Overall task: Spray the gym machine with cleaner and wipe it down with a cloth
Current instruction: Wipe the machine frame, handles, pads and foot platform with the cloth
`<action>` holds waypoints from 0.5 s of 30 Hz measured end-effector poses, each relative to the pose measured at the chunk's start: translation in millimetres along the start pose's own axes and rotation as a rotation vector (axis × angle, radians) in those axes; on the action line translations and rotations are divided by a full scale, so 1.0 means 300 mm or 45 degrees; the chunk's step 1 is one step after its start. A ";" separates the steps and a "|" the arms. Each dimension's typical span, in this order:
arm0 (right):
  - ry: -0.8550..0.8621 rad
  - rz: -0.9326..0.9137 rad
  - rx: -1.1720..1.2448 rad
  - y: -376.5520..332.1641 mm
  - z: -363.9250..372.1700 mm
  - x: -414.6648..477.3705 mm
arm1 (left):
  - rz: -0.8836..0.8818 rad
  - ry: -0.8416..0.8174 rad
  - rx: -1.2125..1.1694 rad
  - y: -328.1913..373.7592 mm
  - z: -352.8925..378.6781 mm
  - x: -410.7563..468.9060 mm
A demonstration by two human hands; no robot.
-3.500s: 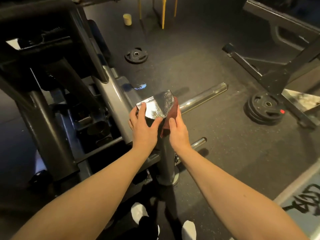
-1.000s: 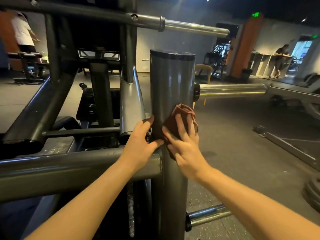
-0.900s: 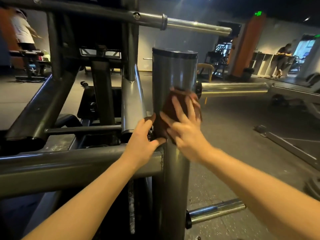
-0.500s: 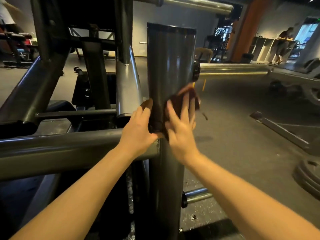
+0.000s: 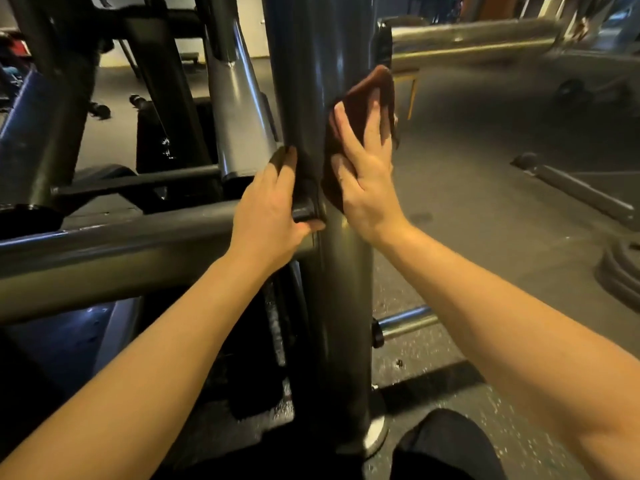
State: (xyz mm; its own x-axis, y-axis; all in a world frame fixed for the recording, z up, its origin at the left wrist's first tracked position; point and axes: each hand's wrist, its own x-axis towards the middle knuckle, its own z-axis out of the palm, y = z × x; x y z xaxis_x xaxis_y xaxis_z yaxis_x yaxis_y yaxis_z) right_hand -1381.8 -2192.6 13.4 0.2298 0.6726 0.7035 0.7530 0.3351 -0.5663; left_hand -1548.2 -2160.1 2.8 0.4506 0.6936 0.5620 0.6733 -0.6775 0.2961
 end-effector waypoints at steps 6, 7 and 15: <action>-0.057 0.338 -0.019 0.161 0.155 -0.532 | -0.032 0.078 0.089 0.005 0.029 -0.010; -0.087 0.363 -0.051 0.169 0.165 -0.576 | -0.020 0.089 0.118 0.005 0.030 -0.011; 0.004 0.380 0.455 0.151 0.011 -0.103 | 0.024 0.168 0.355 0.033 0.103 -0.096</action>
State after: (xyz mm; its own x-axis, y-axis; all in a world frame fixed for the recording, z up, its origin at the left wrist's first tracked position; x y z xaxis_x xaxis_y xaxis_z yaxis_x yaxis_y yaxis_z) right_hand -1356.9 -2195.8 -35.5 0.4068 0.7722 0.4880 0.3937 0.3339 -0.8565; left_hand -1536.3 -2179.2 -34.1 0.3969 0.6314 0.6661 0.8088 -0.5837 0.0714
